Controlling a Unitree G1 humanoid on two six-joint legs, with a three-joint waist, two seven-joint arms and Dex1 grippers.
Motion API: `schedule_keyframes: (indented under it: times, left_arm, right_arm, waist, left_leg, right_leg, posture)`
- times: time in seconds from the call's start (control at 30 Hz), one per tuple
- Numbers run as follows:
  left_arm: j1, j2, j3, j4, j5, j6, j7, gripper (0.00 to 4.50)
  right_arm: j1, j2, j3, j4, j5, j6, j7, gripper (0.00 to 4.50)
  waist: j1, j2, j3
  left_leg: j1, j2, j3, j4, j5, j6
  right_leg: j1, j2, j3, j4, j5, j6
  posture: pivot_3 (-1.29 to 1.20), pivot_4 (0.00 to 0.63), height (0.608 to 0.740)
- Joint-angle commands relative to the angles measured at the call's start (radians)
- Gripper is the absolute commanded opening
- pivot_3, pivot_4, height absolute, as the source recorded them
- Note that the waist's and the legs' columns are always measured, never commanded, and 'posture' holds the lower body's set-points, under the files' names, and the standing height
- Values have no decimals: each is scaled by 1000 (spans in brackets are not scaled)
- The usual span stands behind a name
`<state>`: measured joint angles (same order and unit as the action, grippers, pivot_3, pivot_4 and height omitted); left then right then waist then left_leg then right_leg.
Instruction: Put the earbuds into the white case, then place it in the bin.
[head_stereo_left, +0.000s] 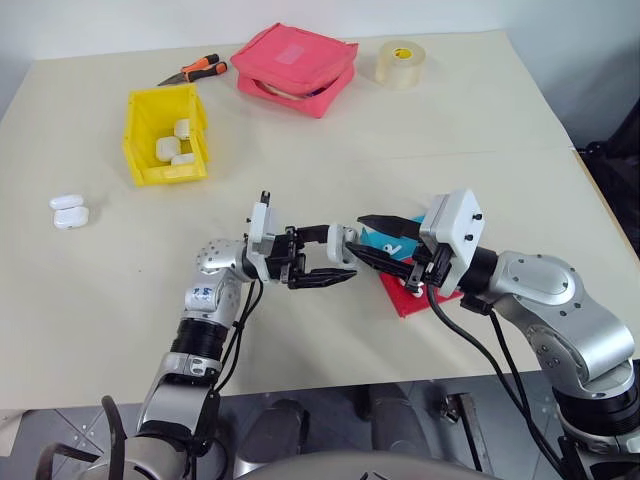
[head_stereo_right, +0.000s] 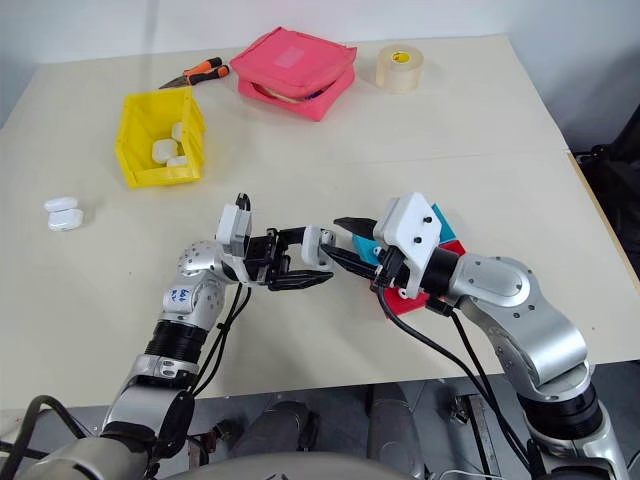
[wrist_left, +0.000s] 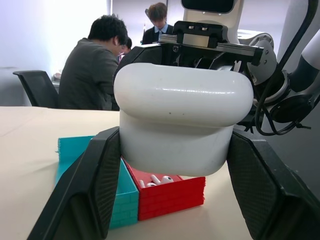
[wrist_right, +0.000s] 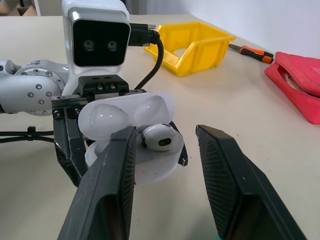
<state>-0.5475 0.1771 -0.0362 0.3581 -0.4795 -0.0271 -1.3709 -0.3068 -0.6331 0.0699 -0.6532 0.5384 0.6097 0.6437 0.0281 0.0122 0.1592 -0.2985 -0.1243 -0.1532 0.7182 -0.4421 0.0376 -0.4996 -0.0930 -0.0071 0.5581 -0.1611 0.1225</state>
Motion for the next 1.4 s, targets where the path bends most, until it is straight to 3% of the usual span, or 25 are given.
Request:
schedule_keyframes:
  times: [0.03,0.33,0.5,0.63,0.8,0.87,1.0,1.17,1.33,1.4]
  left_arm:
    - [-36,-8,21,-17,-26,-24,2,2795]
    - [-51,10,48,46,-12,-53,3,2795]
    - [-53,17,59,61,-9,-65,10,2795]
    - [-40,22,65,54,-9,-71,20,2795]
    - [-31,30,69,53,-10,-73,23,2795]
    - [-30,30,70,54,-10,-74,28,2795]
    - [-34,27,70,61,-8,-76,33,2795]
    - [-32,19,66,60,-7,-81,38,2795]
    - [-9,9,59,38,-6,-88,50,2795]
    - [3,6,57,23,-8,-88,59,2795]
  right_arm:
    - [-2,-27,-21,-55,22,28,10,1984]
    - [74,-140,-181,-117,96,84,31,1984]
    - [201,-213,-363,-103,110,131,31,1984]
    - [438,-249,-596,-76,77,146,85,2827]
    - [649,-234,-783,-62,44,90,175,4484]
    - [699,-232,-830,-65,38,84,196,4484]
    - [710,-239,-847,-65,39,78,198,4484]
    - [600,-280,-785,-54,36,115,132,4484]
    - [361,-400,-561,-4,70,233,100,4484]
    - [255,-428,-468,27,72,283,88,4110]
  waist:
    - [0,0,0]
    - [3,0,0]
    - [11,0,0]
    - [29,0,0]
    - [39,0,0]
    - [39,0,0]
    - [38,0,0]
    - [39,0,0]
    - [46,0,0]
    - [39,1,0]
  left_leg:
    - [0,0,0,0,0,0]
    - [0,0,0,0,0,0]
    - [0,0,0,0,0,0]
    - [0,-1,1,0,0,1]
    - [1,-1,1,1,0,2]
    - [2,-1,2,0,0,3]
    - [2,-1,3,0,0,3]
    - [2,-1,3,0,0,3]
    - [1,-1,2,0,0,3]
    - [1,-2,5,0,1,4]
  right_leg:
    - [0,0,0,0,0,0]
    - [0,0,0,0,0,0]
    - [0,0,0,0,0,0]
    - [1,-1,0,-1,0,1]
    - [2,-1,2,-1,2,3]
    - [3,0,3,-2,2,3]
    - [3,0,4,-2,2,3]
    - [3,-1,4,-2,3,4]
    - [2,-1,3,-2,3,3]
    - [2,-1,6,-4,5,4]
  posture:
    - [0,150,740]
    - [0,150,740]
    - [0,150,740]
    - [0,150,740]
    - [0,150,740]
    - [0,150,740]
    - [0,150,740]
    - [0,150,740]
    - [0,150,740]
    - [0,150,740]
